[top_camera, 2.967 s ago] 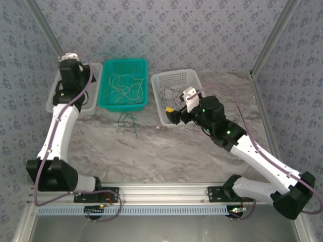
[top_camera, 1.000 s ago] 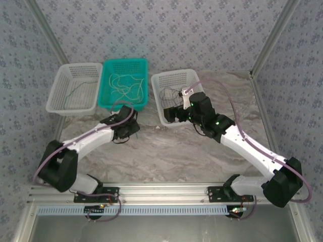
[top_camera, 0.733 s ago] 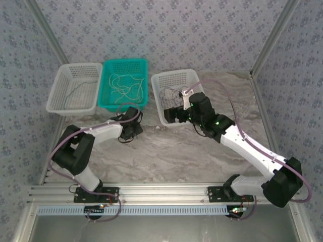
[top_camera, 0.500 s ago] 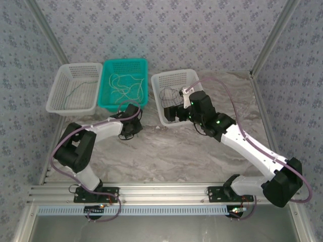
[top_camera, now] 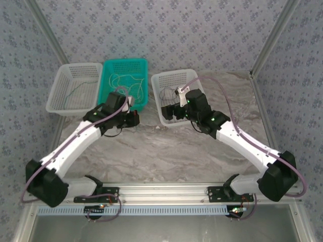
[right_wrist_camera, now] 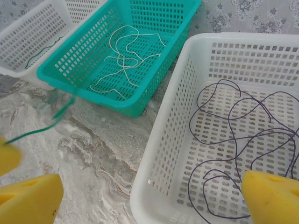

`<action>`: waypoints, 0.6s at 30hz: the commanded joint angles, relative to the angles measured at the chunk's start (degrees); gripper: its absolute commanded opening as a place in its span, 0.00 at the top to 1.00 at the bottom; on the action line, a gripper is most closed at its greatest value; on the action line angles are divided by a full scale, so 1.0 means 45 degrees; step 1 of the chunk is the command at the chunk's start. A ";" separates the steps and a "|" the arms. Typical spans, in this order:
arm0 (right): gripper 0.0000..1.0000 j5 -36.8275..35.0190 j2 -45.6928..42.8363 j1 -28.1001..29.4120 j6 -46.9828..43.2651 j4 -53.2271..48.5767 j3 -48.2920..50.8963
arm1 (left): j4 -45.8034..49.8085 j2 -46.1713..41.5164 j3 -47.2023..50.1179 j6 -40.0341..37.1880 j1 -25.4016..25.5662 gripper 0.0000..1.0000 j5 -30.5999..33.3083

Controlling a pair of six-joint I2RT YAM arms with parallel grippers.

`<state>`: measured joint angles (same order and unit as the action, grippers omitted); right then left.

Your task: Untangle the cables

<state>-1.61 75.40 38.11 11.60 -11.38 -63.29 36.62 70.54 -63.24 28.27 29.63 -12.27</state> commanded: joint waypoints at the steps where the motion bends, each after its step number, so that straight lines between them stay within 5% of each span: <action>1: 0.01 0.0518 0.0340 -0.0325 -0.0337 0.0244 -0.0659 | 0.1316 -0.0666 -0.0480 -0.2784 0.0102 1.00 -0.1602; 7: 0.04 0.2516 0.0887 -0.0672 0.0647 0.0272 -0.0998 | 0.0919 -0.1497 -0.0228 -0.5504 0.0712 1.00 -0.1484; 18: 0.10 0.5473 0.2322 -0.0797 0.5231 0.1643 -0.1941 | -0.0929 -0.2200 0.0868 -0.5723 0.0740 1.00 0.0456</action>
<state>16.27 83.11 34.72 26.35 -6.33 -69.93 35.68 61.80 -60.05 4.01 32.77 -13.34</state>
